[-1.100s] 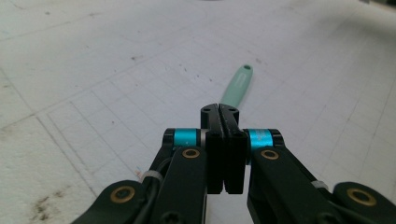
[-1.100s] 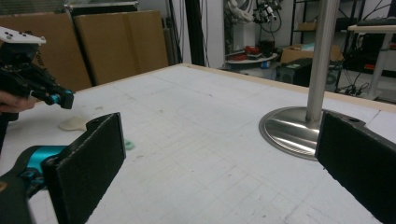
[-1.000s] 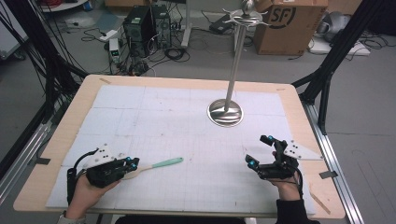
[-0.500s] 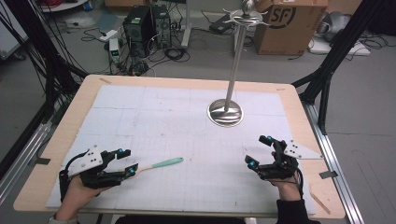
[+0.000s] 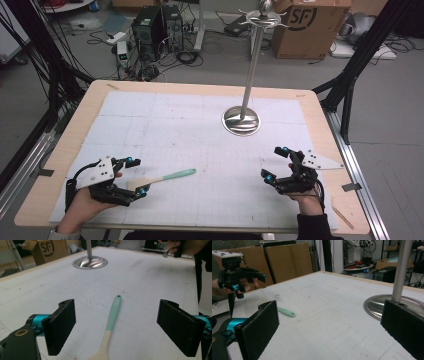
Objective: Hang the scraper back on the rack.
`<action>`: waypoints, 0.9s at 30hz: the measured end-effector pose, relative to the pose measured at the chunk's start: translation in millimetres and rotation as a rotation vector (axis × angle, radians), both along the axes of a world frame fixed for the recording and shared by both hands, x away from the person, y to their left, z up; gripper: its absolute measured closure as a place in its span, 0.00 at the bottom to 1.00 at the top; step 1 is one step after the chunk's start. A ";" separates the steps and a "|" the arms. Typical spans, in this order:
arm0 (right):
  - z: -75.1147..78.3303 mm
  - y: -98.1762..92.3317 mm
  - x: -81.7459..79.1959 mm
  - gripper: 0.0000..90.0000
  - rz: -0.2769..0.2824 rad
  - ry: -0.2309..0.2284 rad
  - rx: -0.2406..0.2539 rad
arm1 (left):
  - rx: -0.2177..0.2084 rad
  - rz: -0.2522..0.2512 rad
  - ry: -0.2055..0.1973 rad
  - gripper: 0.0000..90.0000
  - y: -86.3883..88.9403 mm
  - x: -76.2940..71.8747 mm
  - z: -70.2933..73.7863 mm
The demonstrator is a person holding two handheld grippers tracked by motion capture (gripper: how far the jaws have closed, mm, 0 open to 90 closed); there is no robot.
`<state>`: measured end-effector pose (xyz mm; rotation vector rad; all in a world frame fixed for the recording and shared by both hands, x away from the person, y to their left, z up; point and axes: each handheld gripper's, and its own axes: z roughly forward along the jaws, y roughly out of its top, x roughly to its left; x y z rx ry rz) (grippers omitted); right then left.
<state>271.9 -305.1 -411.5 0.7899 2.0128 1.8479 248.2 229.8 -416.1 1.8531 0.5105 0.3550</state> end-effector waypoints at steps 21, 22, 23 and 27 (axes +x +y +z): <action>1.8 -3.3 -1.9 0.01 0.043 0.006 0.001 | 0.272 -0.040 0.156 0.22 -19.9 41.6 14.6; 1.8 -3.3 -1.9 0.01 0.043 0.006 0.001 | 0.279 -0.037 0.158 0.22 -20.2 43.9 14.5; 1.9 -4.3 -1.4 0.01 0.042 -0.002 -0.001 | 0.284 -0.034 0.166 0.23 -20.4 46.4 14.7; 1.6 -4.7 -1.4 0.01 0.041 0.003 0.002 | 0.306 -0.068 0.219 0.25 -23.9 53.7 14.0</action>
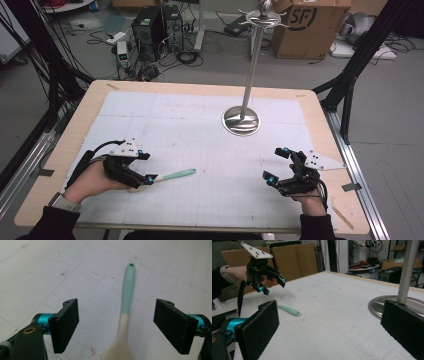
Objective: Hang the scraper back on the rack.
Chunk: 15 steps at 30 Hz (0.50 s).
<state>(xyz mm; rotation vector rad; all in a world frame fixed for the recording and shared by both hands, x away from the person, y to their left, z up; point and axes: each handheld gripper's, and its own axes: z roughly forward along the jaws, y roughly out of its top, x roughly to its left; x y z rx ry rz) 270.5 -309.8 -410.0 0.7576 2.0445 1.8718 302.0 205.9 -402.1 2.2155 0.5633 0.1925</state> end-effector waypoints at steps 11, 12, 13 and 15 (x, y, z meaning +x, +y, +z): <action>-0.4 0.4 -0.3 0.01 0.008 0.001 -0.003 | 0.188 -0.084 0.106 0.38 -19.4 13.1 4.1; -0.4 0.4 -0.3 0.01 0.008 0.001 -0.003 | 0.210 -0.100 0.104 0.38 -21.8 13.8 3.2; -0.5 0.3 -0.4 0.01 0.007 0.003 -0.003 | 0.227 -0.118 0.114 0.39 -24.8 14.3 2.1; -0.7 0.2 -0.4 0.01 0.007 0.004 -0.003 | 0.249 -0.144 0.124 0.43 -28.1 15.0 1.1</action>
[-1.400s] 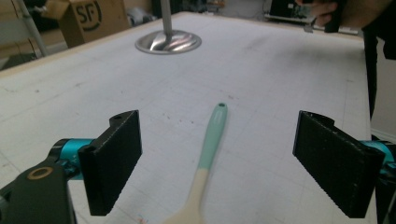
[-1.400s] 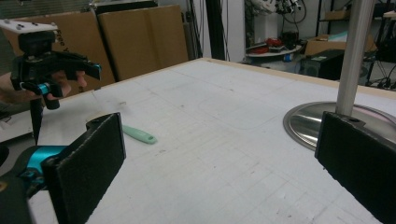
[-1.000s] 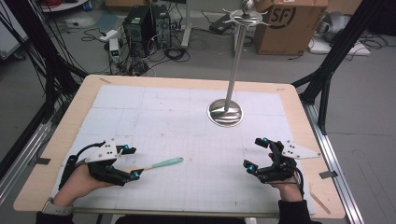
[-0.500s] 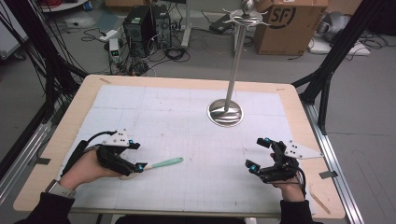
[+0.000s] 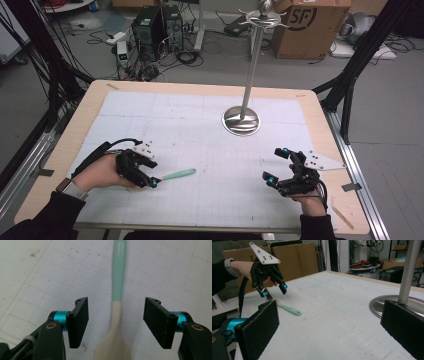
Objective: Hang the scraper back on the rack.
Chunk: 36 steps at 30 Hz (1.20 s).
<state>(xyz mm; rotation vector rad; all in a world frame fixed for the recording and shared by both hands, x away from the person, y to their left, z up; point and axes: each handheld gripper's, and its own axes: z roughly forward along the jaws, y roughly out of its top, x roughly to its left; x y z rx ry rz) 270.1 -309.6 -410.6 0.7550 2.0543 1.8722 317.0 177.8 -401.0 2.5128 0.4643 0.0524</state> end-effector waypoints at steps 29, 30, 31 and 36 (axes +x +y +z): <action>-1.7 1.7 0.8 0.01 0.005 0.004 -0.008 | 0.295 -0.108 0.020 0.76 -30.2 0.8 -8.0; -1.9 1.8 1.1 0.01 0.007 0.001 -0.010 | 0.309 -0.120 0.004 0.79 -32.1 -1.0 -7.8; -2.2 2.1 1.3 0.01 0.007 0.003 -0.011 | 0.321 -0.123 -0.003 0.81 -33.9 -2.5 -7.5; -4.6 6.9 2.0 0.01 0.019 0.018 -0.028 | 0.373 -0.105 0.008 0.86 -42.2 -4.5 -6.8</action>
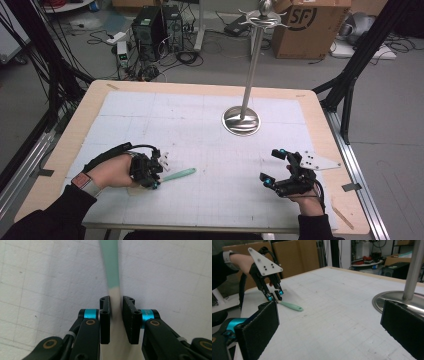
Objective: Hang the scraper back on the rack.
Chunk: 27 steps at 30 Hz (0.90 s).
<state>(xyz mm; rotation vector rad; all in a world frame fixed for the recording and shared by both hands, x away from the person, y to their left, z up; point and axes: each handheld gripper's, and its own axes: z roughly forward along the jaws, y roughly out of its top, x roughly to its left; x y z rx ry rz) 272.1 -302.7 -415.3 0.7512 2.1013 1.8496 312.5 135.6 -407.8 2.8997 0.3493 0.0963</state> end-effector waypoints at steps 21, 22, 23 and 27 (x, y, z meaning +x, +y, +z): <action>0.8 -0.9 -1.4 0.01 -0.002 -0.003 0.005 | -0.178 0.109 -0.040 0.89 11.4 -2.4 18.3; 0.9 -1.0 -1.3 0.01 -0.003 -0.008 0.004 | -0.199 0.115 -0.050 0.89 12.7 -4.0 19.5; 0.9 -0.9 -1.6 0.01 -0.004 -0.009 0.006 | -0.222 0.127 -0.057 0.89 13.7 -5.9 20.3; 1.1 -1.5 -2.6 0.01 -0.007 -0.006 0.005 | -0.294 0.148 -0.079 0.89 19.2 -11.0 24.7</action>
